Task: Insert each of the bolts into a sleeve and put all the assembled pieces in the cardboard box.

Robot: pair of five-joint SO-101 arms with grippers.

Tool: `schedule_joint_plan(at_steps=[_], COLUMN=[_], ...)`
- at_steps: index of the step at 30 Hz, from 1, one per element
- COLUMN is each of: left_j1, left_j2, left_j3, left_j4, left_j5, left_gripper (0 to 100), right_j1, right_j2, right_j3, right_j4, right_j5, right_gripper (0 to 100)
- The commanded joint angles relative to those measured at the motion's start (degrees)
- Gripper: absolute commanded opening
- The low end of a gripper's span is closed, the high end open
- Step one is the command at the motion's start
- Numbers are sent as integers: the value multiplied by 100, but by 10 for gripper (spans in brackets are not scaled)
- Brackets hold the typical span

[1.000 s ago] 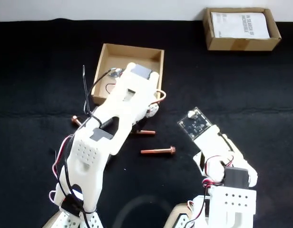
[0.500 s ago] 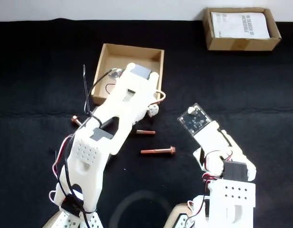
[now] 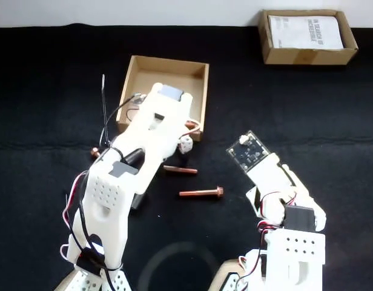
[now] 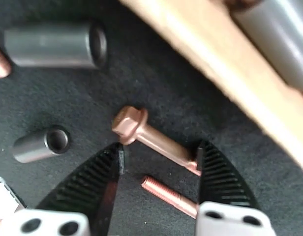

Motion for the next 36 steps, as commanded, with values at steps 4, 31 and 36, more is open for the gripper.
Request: schedule_joint_plan(at_steps=[4,31,36], left_j1=[-277,-268,13], left_j2=[22,-620,-1648], left_j3=[57,-1692,-1833], left_j4=[-88,70,70], left_j5=[-35,-2084,-2971], left_gripper=[13,8,8], right_j1=[-57,-1033,-1437], right_j2=[-4,-13,-22], right_j3=[-84,-233,-242], right_j4=[-101,-1921,-1921], right_j5=[62,-2971,-3912], right_gripper=[7,6,6])
